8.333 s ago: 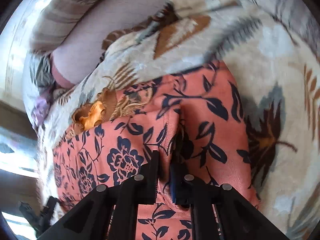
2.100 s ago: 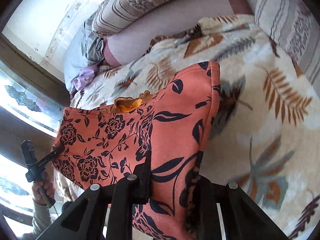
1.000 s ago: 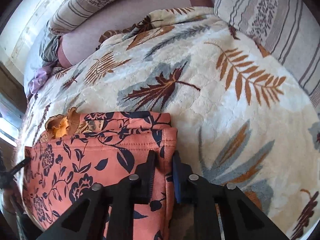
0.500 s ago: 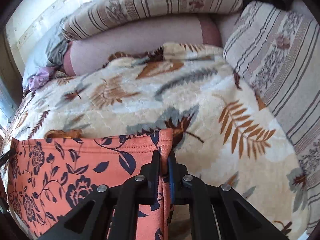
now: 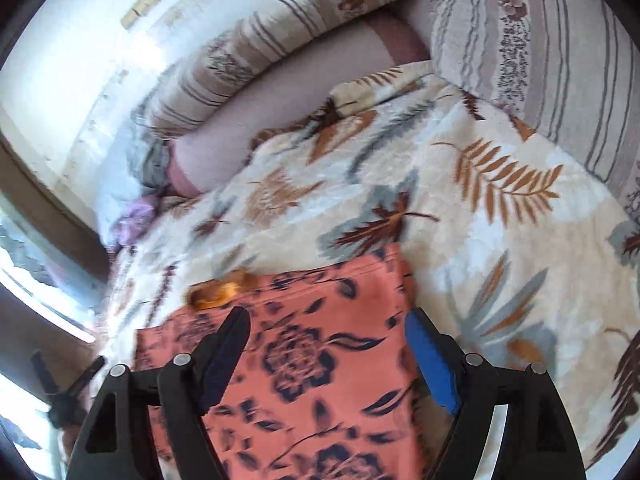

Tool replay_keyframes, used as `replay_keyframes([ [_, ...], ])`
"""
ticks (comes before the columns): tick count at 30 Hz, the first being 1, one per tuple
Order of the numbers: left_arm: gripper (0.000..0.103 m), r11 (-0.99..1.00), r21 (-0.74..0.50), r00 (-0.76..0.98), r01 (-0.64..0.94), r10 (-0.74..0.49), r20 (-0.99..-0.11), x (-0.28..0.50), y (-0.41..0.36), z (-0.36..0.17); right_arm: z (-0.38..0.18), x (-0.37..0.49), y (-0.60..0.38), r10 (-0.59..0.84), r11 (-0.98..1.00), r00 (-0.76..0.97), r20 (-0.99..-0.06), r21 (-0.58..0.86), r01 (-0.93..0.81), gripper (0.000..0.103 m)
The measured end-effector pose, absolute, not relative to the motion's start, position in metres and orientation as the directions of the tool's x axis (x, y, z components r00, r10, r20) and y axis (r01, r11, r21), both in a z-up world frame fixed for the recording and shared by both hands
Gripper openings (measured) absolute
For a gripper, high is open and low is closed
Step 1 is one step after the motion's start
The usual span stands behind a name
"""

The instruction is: Fold small clothes

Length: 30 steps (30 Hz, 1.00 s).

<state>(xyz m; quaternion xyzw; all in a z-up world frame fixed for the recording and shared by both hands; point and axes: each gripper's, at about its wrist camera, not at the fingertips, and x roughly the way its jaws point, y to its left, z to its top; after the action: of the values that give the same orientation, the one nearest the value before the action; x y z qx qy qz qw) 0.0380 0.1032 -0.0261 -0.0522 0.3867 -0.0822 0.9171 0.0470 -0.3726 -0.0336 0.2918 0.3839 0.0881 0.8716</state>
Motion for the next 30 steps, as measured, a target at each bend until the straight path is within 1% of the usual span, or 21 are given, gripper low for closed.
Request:
replay_keyframes([
  [1, 0.072, 0.978, -0.154, 0.685, 0.138, -0.207, -0.698, 0.028, 0.095, -0.027, -0.038, 0.041, -0.361, 0.440, 0.787, 0.672, -0.596, 0.617, 0.032, 0.084],
  [3, 0.078, 0.972, -0.147, 0.666, 0.183, -0.232, -0.709, 0.014, 0.080, -0.039, -0.062, 0.034, -0.347, 0.497, 0.754, 0.624, -0.603, 0.656, 0.033, 0.084],
  [4, 0.079, 0.973, -0.139, 0.637, 0.184, -0.226, -0.737, 0.013, 0.075, -0.053, -0.081, 0.033, -0.344, 0.500, 0.744, 0.597, -0.627, 0.664, 0.074, 0.084],
  [6, 0.079, 0.983, -0.096, 0.517, 0.159, -0.166, -0.840, 0.020, 0.069, -0.095, -0.129, 0.031, -0.353, 0.500, 0.703, 0.523, -0.690, 0.676, 0.220, 0.083],
  [7, 0.079, 0.986, -0.080, 0.471, 0.147, -0.141, -0.871, 0.021, 0.068, -0.112, -0.135, 0.024, -0.359, 0.510, 0.663, 0.565, -0.648, 0.715, 0.222, 0.081],
  [8, 0.080, 0.986, -0.072, 0.525, 0.152, -0.143, -0.839, 0.014, 0.070, -0.111, -0.129, 0.018, -0.361, 0.502, 0.657, 0.592, -0.631, 0.723, 0.213, 0.081],
  [9, 0.080, 0.987, -0.058, 0.554, 0.147, -0.131, -0.822, 0.008, 0.069, -0.104, -0.121, 0.016, -0.360, 0.479, 0.677, 0.583, -0.656, 0.699, 0.230, 0.081],
  [10, 0.080, 0.989, -0.058, 0.549, 0.138, -0.125, -0.827, 0.005, 0.069, -0.098, -0.110, 0.013, -0.357, 0.468, 0.697, 0.580, -0.667, 0.682, 0.222, 0.082],
  [11, 0.080, 0.988, -0.076, 0.549, 0.133, -0.137, -0.825, 0.002, 0.070, -0.091, -0.100, 0.011, -0.354, 0.470, 0.714, 0.589, -0.658, 0.675, 0.184, 0.082],
  [13, 0.081, 0.987, -0.101, 0.601, 0.122, -0.155, -0.784, -0.010, 0.074, -0.077, -0.084, 0.003, -0.348, 0.471, 0.737, 0.612, -0.635, 0.664, 0.122, 0.082],
  [14, 0.081, 0.987, -0.107, 0.623, 0.120, -0.159, -0.766, -0.016, 0.076, -0.074, -0.084, 0.000, -0.348, 0.475, 0.737, 0.619, -0.625, 0.667, 0.108, 0.083],
  [15, 0.084, 0.987, -0.105, 0.624, 0.123, -0.159, -0.765, -0.019, 0.077, -0.078, -0.090, -0.001, -0.348, 0.476, 0.735, 0.615, -0.628, 0.669, 0.114, 0.088],
  [17, 0.085, 0.992, -0.056, 0.544, 0.110, -0.107, -0.832, -0.010, 0.076, -0.104, -0.121, 0.002, -0.357, 0.451, 0.736, 0.552, -0.702, 0.642, 0.215, 0.089],
  [18, 0.087, 0.995, -0.029, 0.480, 0.091, -0.069, -0.874, -0.004, 0.076, -0.119, -0.134, 0.002, -0.362, 0.471, 0.706, 0.537, -0.700, 0.664, 0.246, 0.088],
  [19, 0.087, 0.995, -0.059, 0.488, 0.075, -0.088, -0.868, -0.004, 0.081, -0.119, -0.131, -0.001, -0.365, 0.467, 0.690, 0.568, -0.677, 0.681, 0.244, 0.088],
  [22, 0.087, 0.990, -0.133, 0.553, 0.041, -0.134, -0.823, -0.013, 0.088, -0.093, -0.105, -0.008, -0.359, 0.457, 0.711, 0.594, -0.662, 0.673, 0.204, 0.088],
  [24, 0.087, 0.990, -0.128, 0.595, 0.050, -0.133, -0.793, -0.021, 0.087, -0.079, -0.088, -0.015, -0.348, 0.448, 0.748, 0.607, -0.656, 0.647, 0.147, 0.088],
  [26, 0.087, 0.990, -0.131, 0.608, 0.044, -0.131, -0.783, -0.029, 0.087, -0.079, -0.088, -0.020, -0.341, 0.473, 0.748, 0.601, -0.644, 0.654, 0.112, 0.089],
  [28, 0.087, 0.989, -0.148, 0.541, 0.030, -0.141, -0.829, -0.028, 0.089, -0.098, -0.111, -0.020, -0.339, 0.482, 0.748, 0.549, -0.683, 0.647, 0.149, 0.089],
  [29, 0.087, 0.993, -0.120, 0.486, 0.017, -0.113, -0.866, -0.024, 0.087, -0.111, -0.128, -0.020, -0.342, 0.465, 0.753, 0.508, -0.725, 0.626, 0.204, 0.089],
  [30, 0.088, 0.996, -0.084, 0.448, 0.022, -0.085, -0.890, -0.023, 0.084, -0.121, -0.141, -0.021, -0.346, 0.471, 0.735, 0.491, -0.733, 0.633, 0.242, 0.089],
])
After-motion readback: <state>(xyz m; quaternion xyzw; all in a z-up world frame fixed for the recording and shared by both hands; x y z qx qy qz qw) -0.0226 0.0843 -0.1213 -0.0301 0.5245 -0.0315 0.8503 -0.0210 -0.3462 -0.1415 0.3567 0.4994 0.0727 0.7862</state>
